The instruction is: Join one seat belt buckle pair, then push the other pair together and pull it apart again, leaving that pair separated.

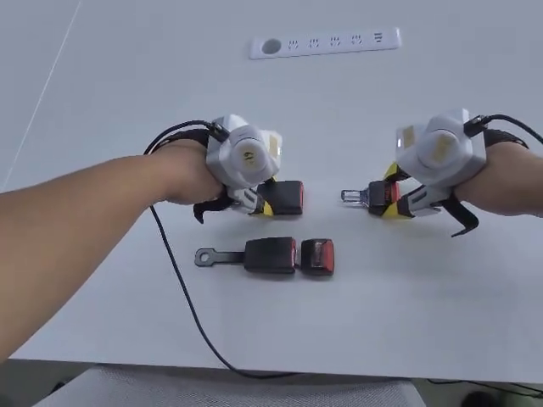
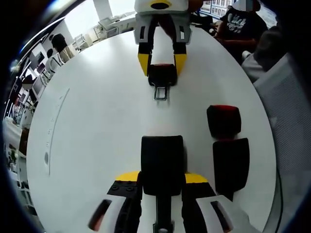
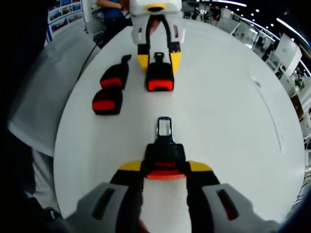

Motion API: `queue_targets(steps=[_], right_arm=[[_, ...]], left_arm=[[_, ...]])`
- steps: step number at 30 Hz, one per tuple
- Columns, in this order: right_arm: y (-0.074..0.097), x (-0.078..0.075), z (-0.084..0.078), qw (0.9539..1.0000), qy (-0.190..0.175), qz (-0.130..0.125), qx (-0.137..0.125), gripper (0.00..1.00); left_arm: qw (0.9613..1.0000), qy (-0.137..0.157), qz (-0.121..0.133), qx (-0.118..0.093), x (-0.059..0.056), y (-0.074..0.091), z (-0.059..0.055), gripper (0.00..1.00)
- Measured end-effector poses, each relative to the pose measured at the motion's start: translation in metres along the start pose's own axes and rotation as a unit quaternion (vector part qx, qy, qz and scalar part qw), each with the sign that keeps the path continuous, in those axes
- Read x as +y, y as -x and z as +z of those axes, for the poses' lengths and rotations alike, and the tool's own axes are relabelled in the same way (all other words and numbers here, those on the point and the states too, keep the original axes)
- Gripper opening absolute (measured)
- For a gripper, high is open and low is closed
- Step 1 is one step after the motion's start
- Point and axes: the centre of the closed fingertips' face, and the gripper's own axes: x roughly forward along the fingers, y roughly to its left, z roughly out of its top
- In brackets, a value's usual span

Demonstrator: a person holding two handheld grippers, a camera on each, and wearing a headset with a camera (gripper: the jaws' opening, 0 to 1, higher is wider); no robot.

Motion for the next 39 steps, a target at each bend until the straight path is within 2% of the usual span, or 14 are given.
queue_targets(steps=[15,27,39], right_arm=[[-0.021,0.005,0.037,0.9999,-0.001,0.001,-0.016,0.34],[-0.025,0.003,0.047,0.9998,0.002,-0.006,-0.018,0.34],[-0.029,0.004,0.058,0.9993,0.002,-0.006,-0.036,0.34]], left_arm=[[1.0000,-0.003,0.002,-0.002,0.001,-0.002,-0.001,0.32],[1.0000,-0.002,0.002,0.004,0.003,-0.004,-0.004,0.32],[1.0000,0.004,0.001,0.000,0.001,-0.002,-0.002,0.32]])
